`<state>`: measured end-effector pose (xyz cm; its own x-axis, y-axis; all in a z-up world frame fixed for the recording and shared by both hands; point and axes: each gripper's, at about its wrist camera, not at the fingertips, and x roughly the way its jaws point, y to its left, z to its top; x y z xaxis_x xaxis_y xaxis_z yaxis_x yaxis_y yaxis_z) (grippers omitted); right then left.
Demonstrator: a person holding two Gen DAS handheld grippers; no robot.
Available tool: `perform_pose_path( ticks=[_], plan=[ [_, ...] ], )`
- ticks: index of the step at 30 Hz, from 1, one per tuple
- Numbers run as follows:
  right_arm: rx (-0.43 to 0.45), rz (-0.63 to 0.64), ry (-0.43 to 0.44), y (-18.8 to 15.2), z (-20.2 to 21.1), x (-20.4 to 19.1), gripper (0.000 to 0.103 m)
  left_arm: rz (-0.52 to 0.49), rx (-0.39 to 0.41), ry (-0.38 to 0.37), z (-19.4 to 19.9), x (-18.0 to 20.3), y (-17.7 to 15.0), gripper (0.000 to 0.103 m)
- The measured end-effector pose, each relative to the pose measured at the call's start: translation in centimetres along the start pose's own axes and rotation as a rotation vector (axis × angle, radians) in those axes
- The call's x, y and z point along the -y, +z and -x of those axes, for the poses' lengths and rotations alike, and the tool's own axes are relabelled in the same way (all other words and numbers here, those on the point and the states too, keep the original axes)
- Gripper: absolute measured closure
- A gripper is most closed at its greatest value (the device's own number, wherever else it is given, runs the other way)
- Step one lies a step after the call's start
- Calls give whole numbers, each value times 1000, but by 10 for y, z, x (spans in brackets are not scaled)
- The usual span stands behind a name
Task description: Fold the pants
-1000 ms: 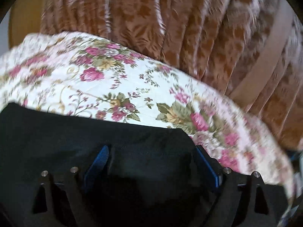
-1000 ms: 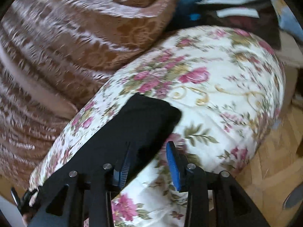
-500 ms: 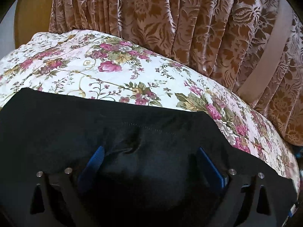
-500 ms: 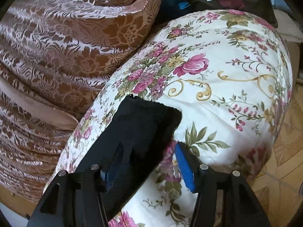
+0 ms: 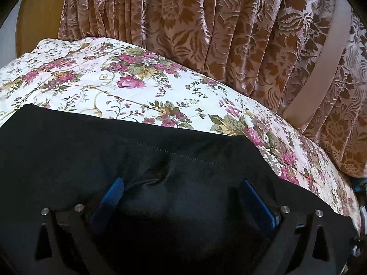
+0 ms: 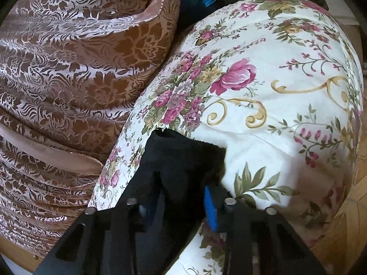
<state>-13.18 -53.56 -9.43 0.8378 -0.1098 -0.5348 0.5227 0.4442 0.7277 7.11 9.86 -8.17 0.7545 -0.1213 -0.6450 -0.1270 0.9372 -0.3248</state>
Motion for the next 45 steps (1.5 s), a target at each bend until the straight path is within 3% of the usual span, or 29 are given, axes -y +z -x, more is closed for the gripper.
perform_pose_path(
  ticks=[7,13,26,37,45],
  plan=[
    [6,-7,-21,-2,6,-6,78,-17,-6,24,-1,3,-1,1],
    [56,119,-6,-7,27,-52,80,-20,-7,27,-1,4,-1,1],
    [95,346,134,-43,60,-163,81,-10,0,12,0,2,0,1],
    [14,586,299,-112,67,-236,81,-5,3,8,1,1,-1,1],
    [-137,753,446,-182,58,-273,81,-4,4,6,1,1,-1,1]
  ],
)
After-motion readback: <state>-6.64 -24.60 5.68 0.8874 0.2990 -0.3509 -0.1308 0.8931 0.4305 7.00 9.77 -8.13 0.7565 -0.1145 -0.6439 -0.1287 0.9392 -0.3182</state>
